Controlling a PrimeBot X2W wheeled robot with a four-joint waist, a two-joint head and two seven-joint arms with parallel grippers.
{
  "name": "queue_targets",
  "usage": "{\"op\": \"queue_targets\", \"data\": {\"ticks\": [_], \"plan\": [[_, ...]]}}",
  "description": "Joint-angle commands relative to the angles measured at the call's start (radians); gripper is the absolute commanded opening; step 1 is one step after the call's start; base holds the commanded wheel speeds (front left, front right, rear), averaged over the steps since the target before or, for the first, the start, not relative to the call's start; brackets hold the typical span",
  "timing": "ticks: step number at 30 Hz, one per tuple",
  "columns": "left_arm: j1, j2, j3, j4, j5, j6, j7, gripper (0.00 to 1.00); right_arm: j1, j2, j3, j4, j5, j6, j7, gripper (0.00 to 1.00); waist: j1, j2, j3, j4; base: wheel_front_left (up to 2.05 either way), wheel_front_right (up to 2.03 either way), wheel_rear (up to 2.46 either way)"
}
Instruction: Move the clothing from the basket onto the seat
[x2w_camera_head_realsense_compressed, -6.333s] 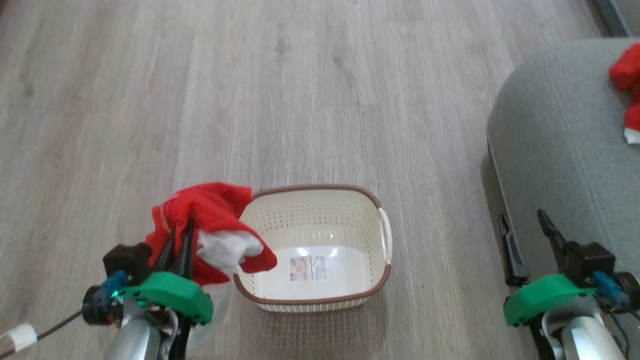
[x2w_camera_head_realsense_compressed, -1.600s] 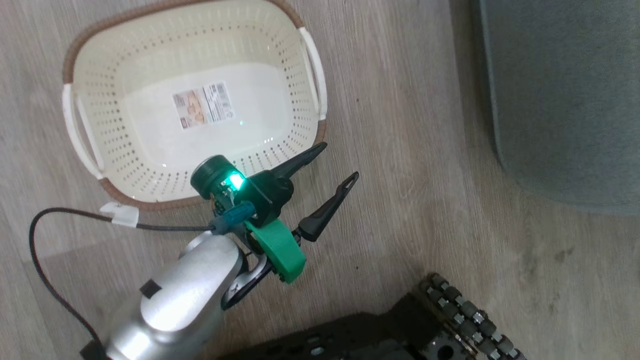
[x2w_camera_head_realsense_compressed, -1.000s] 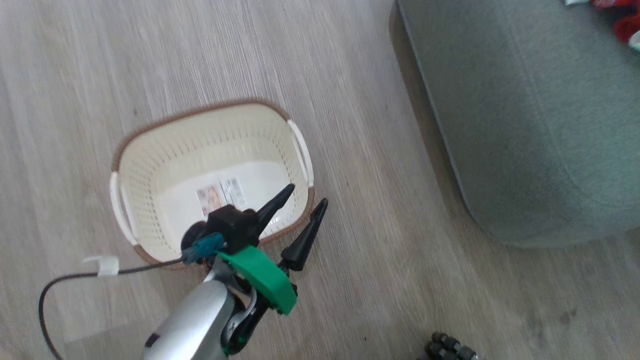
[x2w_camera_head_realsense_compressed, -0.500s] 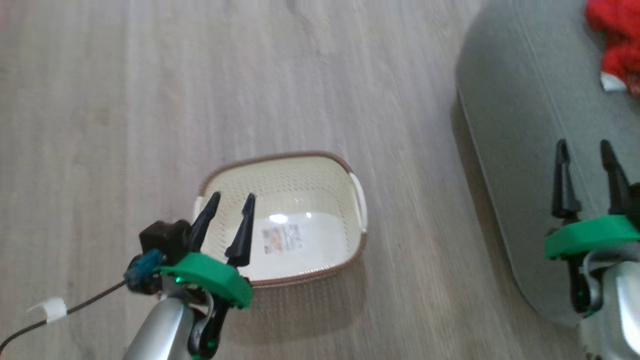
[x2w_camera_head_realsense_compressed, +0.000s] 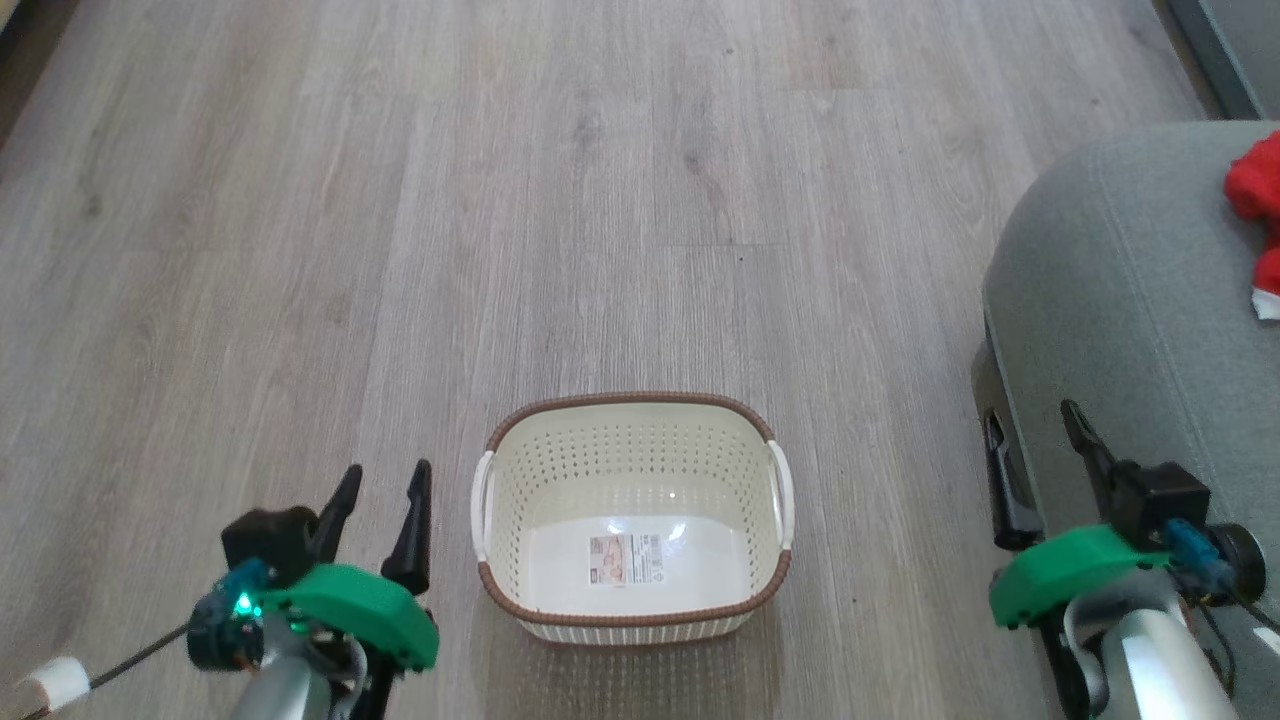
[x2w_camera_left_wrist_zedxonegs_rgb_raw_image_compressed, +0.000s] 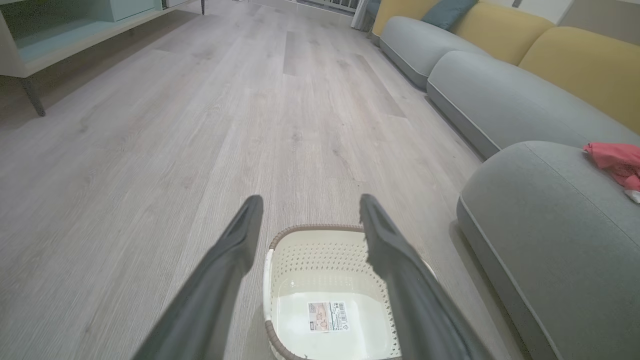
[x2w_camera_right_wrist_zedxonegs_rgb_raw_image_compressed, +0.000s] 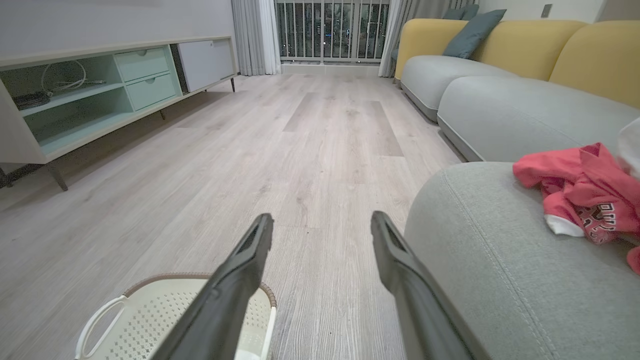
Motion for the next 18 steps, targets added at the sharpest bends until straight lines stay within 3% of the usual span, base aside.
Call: {"op": "queue_targets", "data": {"ticks": [1, 6, 18], "plan": [[0.002, 0.0, 0.0, 0.006, 0.0, -0.001, 0.002, 0.0, 0.0, 0.001, 0.0, 0.007, 0.001, 0.0, 0.0, 0.0, 0.0001, -0.0001, -0.001, 0.001, 0.0, 0.0, 0.0], [0.044, -0.001, -0.003, 0.059, -0.006, -0.001, 0.005, 0.0, 0.031, 0.004, -0.001, 0.066, 0.006, 0.0, 0.004, 0.0, 0.0001, -0.0001, -0.003, 0.001, 0.0, 0.0, 0.0], [0.043, -0.003, 0.021, 0.032, -0.127, -0.005, 0.041, 0.0, 0.028, 0.005, -0.005, 0.048, 0.156, 0.0, 0.041, 0.0, 0.0001, -0.0001, -0.003, -0.001, 0.0, 0.0, 0.0]]}}
